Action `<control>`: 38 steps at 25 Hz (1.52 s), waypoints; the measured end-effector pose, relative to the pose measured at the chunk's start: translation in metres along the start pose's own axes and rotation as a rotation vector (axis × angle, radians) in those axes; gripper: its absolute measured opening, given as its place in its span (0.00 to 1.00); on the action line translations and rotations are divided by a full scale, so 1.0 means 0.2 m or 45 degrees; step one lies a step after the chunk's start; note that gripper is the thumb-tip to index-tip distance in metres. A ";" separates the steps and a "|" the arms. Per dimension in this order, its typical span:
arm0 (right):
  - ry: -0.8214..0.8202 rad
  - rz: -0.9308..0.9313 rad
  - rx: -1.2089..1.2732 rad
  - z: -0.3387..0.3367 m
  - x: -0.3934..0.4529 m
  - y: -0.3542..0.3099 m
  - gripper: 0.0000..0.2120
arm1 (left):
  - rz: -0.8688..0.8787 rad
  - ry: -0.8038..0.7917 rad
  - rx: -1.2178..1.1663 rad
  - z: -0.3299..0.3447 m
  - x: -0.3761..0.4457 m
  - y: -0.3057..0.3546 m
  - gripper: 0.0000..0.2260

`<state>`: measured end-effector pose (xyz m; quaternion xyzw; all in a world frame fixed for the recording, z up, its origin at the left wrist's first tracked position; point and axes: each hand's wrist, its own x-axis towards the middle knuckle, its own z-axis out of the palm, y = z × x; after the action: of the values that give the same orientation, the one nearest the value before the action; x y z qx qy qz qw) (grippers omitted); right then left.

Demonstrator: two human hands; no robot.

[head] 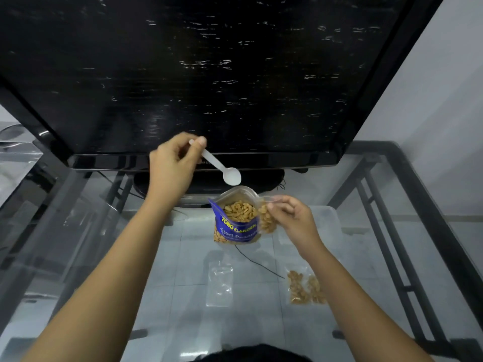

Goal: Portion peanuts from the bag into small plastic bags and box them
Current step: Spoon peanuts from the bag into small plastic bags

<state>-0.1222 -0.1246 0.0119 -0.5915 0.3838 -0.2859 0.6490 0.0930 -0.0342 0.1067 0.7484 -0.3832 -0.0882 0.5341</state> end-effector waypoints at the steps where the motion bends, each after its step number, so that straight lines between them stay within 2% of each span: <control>1: 0.017 0.012 0.037 -0.01 -0.02 0.00 0.05 | -0.087 -0.034 -0.006 0.03 -0.04 -0.05 0.09; 5: 0.068 0.046 0.083 -0.06 -0.12 -0.01 0.03 | -0.340 -0.183 0.197 0.18 -0.25 -0.24 0.09; 7: 0.077 0.069 0.068 -0.08 -0.16 0.01 0.02 | -0.435 -0.157 0.276 0.20 -0.31 -0.28 0.19; 9: 0.082 0.095 0.072 -0.11 -0.20 0.02 0.03 | -0.465 -0.018 0.354 0.20 -0.34 -0.30 0.27; 11: 0.084 0.112 0.085 -0.12 -0.22 0.04 0.02 | -0.311 0.176 0.303 0.20 -0.40 -0.26 0.20; 12: 0.085 0.132 0.103 -0.13 -0.24 0.06 0.02 | -0.239 0.150 0.264 0.22 -0.47 -0.24 0.15; 13: 0.080 0.154 0.134 -0.12 -0.25 0.08 0.02 | -0.216 0.026 0.236 0.24 -0.53 -0.24 0.12; 14: 0.078 0.197 0.167 -0.13 -0.27 0.12 0.02 | -0.253 -0.187 0.196 0.30 -0.61 -0.24 0.12; 16: 0.082 0.294 0.233 -0.12 -0.30 0.20 0.02 | -0.455 -0.636 0.064 0.40 -0.77 -0.27 0.13; 17: 0.090 0.337 0.273 -0.12 -0.32 0.24 0.02 | -0.558 -0.762 -0.030 0.46 -0.84 -0.28 0.13; 18: 0.098 0.375 0.293 -0.13 -0.33 0.28 0.02 | -0.659 -0.791 -0.143 0.50 -0.90 -0.30 0.11; 20: 0.110 0.444 0.213 -0.17 -0.36 0.36 0.02 | -0.807 -0.683 -0.292 0.56 -0.98 -0.33 0.03; 22: 0.108 0.441 -0.043 -0.22 -0.36 0.43 0.03 | -0.867 -0.585 -0.228 0.60 -1.04 -0.36 0.02; 25: 0.083 0.190 -0.685 -0.28 -0.33 0.54 0.05 | -0.842 -0.550 -0.022 0.64 -1.09 -0.42 0.03; 27: 0.069 0.084 -0.895 -0.28 -0.31 0.58 0.07 | -0.736 -0.573 0.100 0.67 -1.12 -0.42 0.03; 32: 0.083 0.015 -1.209 -0.22 -0.29 0.68 0.10 | -0.519 -0.565 0.375 0.73 -1.18 -0.47 0.05; 35: 0.113 -0.015 -1.239 -0.22 -0.30 0.69 0.17 | -0.452 -0.562 0.465 0.71 -1.18 -0.47 0.10; 38: 0.170 -0.262 -1.128 -0.17 -0.30 0.64 0.17 | -0.420 -0.460 0.446 0.58 -1.10 -0.48 0.12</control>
<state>-0.1932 -0.0769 -0.1043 -0.8273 0.4492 -0.1945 0.2757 -0.0746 0.0410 -0.0860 0.8536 -0.3544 -0.2380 0.2984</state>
